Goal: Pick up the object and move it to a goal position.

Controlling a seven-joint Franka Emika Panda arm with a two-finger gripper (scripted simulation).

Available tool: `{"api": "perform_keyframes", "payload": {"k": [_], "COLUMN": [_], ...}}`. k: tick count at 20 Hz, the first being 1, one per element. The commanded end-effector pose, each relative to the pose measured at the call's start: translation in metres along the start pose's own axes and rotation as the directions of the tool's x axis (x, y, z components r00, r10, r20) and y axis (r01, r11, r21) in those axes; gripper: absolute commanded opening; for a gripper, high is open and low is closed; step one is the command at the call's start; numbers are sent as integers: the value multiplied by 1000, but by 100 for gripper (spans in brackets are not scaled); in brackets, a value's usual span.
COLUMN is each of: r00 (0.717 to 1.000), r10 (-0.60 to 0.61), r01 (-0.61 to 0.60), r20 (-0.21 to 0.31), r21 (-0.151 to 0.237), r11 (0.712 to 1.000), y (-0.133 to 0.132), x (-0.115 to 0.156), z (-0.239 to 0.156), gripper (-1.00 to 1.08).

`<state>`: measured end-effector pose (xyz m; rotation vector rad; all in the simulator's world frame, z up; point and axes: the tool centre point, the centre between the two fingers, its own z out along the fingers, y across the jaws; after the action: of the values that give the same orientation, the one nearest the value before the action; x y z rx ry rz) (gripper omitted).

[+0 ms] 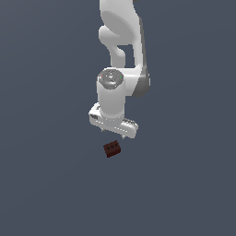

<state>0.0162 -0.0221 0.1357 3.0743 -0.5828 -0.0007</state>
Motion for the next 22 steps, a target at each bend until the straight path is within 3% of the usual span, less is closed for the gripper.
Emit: {"api": "perform_keyframes", "payload": {"k": [1,10,22], "r00": [997,943,794], "r10": [75,332,608], "r01": [-75,-332,-608], "r20": [2,7,10], "r21": [2,7,8], "r11": [997,943,794], "y": [-1,-2,-4], "x": [3,13,25], "z": [5,25,49], "gripper": [100,100,100]}}
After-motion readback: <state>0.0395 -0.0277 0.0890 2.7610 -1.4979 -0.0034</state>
